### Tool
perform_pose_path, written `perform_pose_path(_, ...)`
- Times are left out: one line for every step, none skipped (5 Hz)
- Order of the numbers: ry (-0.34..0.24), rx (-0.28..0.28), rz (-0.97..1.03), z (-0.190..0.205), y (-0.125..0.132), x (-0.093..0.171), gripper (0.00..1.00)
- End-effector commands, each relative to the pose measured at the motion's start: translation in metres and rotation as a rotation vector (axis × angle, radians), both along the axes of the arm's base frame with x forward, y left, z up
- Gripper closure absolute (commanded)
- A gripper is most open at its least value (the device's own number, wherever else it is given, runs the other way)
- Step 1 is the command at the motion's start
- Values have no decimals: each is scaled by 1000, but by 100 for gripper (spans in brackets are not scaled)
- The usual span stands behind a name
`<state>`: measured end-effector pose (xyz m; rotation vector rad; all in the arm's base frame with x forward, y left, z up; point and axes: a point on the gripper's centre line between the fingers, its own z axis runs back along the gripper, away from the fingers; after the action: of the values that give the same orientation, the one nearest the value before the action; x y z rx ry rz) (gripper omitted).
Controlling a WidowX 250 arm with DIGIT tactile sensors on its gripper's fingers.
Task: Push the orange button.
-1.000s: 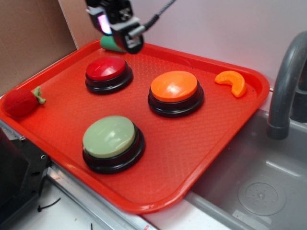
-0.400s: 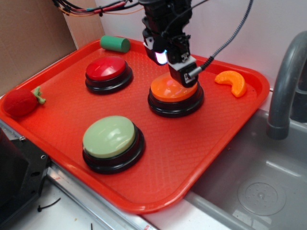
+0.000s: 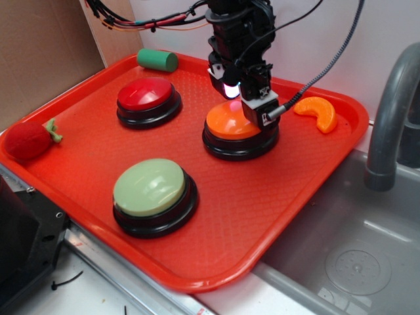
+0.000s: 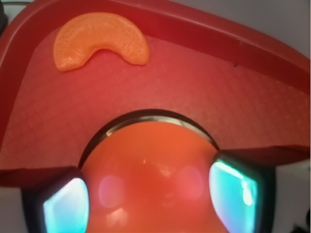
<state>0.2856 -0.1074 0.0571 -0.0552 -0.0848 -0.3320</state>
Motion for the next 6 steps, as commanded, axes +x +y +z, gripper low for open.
perform_pose_path(-40, 22, -26, 36, -7, 5, 0)
perform_pose_path(-78, 42, -23, 58, -8, 2, 0)
perform_pose_path(-110, 44, -24, 70, -8, 2, 0)
perform_pose_path(-61, 43, -41, 53, -8, 4, 0)
perform_pose_path(1, 53, -56, 33, -7, 3, 0)
perform_pose_path(57, 62, -78, 13, -6, -3, 0)
